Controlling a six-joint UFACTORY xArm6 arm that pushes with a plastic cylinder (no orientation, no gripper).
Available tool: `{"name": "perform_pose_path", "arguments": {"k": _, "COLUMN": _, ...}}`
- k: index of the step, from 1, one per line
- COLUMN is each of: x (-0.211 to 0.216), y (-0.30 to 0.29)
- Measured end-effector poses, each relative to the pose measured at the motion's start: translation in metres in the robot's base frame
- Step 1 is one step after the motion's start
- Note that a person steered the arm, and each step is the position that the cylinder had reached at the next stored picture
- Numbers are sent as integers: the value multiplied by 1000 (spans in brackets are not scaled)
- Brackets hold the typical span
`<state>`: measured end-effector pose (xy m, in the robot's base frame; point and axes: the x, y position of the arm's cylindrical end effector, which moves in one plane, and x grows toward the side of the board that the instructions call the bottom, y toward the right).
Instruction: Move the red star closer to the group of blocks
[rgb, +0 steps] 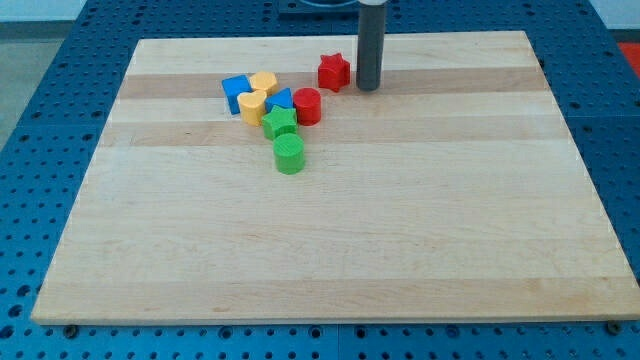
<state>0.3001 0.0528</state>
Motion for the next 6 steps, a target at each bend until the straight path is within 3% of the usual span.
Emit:
{"name": "perform_pose_path", "arguments": {"k": 2, "x": -34, "y": -37}}
{"name": "perform_pose_path", "arguments": {"k": 6, "x": -30, "y": -63}}
